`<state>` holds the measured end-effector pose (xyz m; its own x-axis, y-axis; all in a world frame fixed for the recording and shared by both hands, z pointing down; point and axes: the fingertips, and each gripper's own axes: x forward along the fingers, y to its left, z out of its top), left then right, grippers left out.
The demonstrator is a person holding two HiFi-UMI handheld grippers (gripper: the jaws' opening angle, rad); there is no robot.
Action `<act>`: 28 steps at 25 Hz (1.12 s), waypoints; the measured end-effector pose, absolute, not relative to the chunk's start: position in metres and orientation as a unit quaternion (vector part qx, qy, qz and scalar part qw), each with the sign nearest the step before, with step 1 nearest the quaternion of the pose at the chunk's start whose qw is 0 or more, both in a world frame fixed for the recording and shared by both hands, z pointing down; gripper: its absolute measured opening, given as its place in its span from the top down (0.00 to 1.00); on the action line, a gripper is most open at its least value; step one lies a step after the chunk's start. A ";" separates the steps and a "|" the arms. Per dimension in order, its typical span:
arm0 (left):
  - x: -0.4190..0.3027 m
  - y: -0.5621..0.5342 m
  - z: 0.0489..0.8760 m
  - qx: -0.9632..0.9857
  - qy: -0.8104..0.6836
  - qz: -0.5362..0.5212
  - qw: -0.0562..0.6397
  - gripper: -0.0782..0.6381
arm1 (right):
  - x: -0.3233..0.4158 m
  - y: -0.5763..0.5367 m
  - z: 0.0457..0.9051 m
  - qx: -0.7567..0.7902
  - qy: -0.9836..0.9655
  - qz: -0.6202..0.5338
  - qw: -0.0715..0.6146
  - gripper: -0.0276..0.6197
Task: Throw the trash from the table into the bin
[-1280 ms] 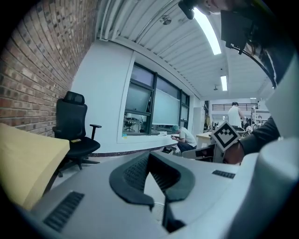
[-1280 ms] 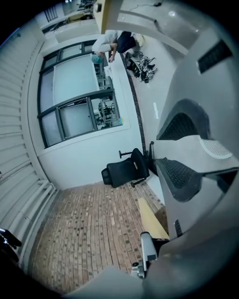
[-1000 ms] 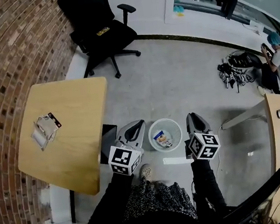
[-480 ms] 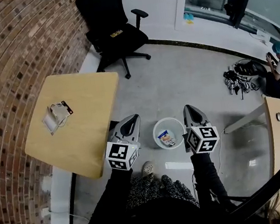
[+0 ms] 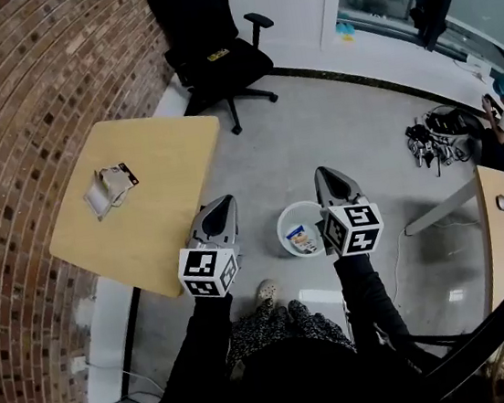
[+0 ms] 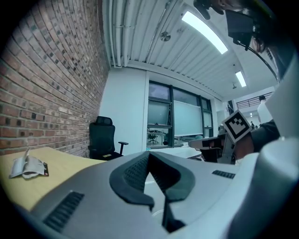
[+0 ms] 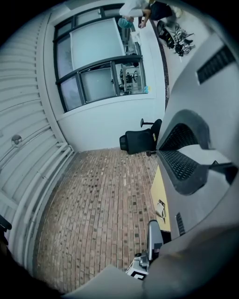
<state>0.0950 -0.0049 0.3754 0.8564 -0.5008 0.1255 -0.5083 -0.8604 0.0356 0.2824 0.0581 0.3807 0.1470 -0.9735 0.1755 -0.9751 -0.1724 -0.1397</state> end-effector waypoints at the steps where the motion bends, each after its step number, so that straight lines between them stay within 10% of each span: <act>1: 0.091 -0.004 0.373 0.961 -0.269 0.053 0.034 0.88 | 0.279 0.058 0.379 0.755 -0.646 0.111 0.003 0.94; 28: -0.050 -0.052 0.353 0.921 -0.387 0.033 0.028 0.88 | 0.139 -0.037 0.360 0.675 -0.731 0.097 0.017 0.94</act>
